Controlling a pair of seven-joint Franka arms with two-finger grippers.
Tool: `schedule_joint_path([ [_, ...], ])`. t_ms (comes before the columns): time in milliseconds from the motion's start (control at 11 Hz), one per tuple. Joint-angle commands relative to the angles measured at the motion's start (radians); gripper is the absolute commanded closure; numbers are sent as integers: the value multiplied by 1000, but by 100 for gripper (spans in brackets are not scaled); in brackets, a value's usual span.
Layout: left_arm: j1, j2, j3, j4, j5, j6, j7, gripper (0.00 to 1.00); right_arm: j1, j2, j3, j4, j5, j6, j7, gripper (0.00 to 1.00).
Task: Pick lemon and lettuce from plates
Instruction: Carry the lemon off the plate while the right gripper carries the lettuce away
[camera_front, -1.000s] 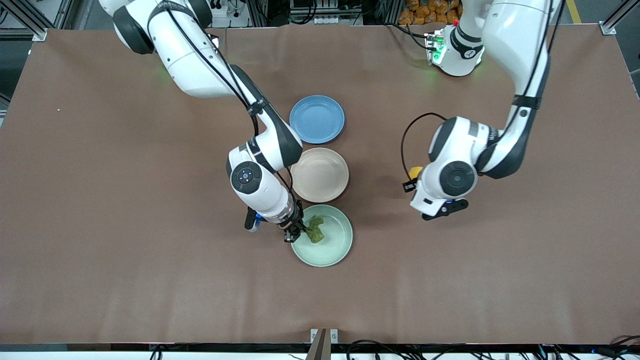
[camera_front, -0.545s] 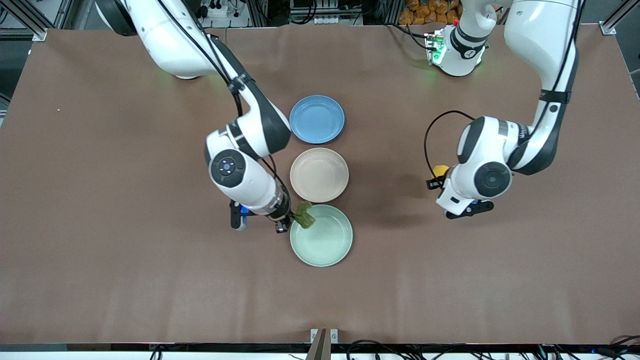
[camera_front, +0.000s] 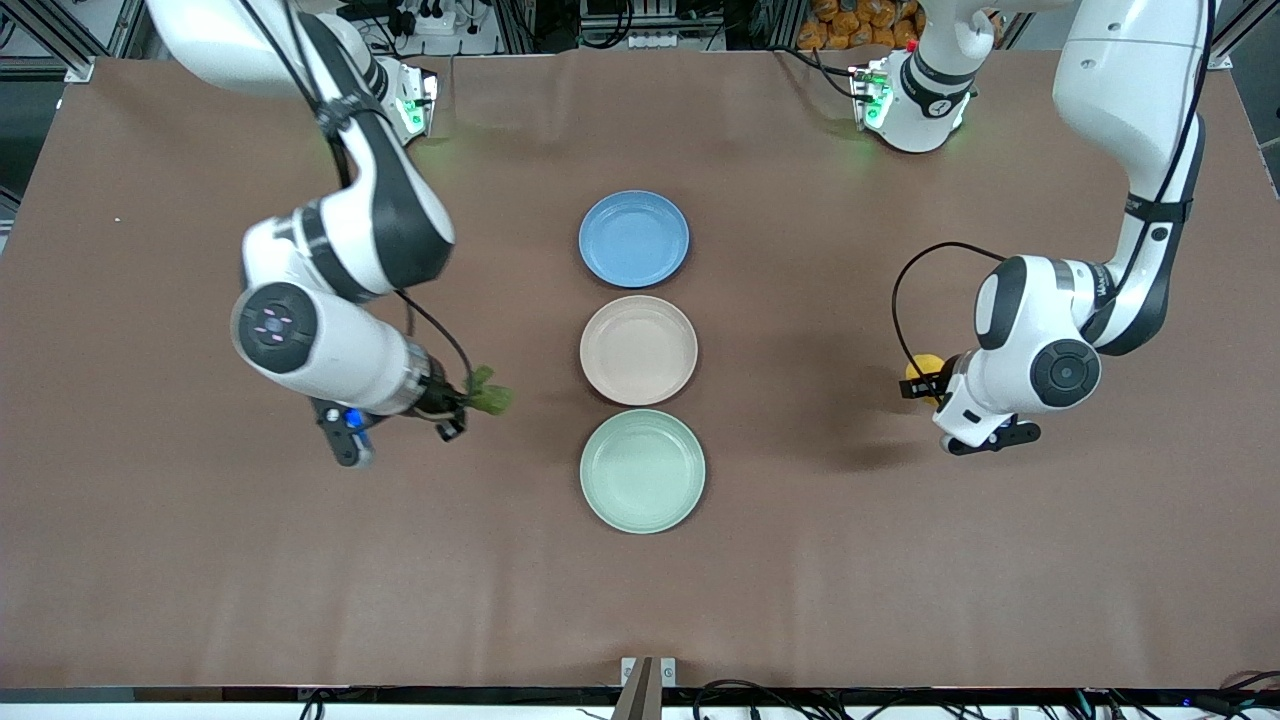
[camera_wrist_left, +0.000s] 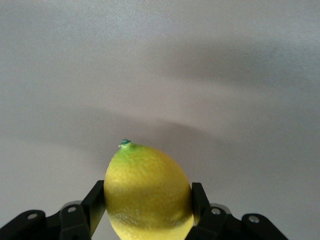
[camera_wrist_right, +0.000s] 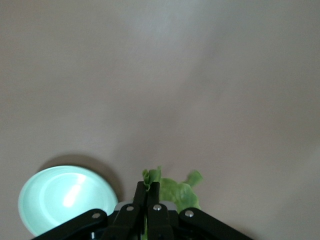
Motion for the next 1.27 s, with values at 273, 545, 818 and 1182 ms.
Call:
schedule_joint_path([
  [273,17,62,-11,10,114,68,35,100,-157,-229,31,-388,-125,39,-441,100],
  [545,22,71,-13,19,112,65,49,0,-246,-288,62,-553,-156,184,-690,100],
  [818,19,33,-14,21,111,56,49,0,-286,-324,65,-682,-214,319,-944,100],
  [1182,17,-95,-17,21,112,33,49,0,-320,-309,66,-873,-300,641,-1079,100],
])
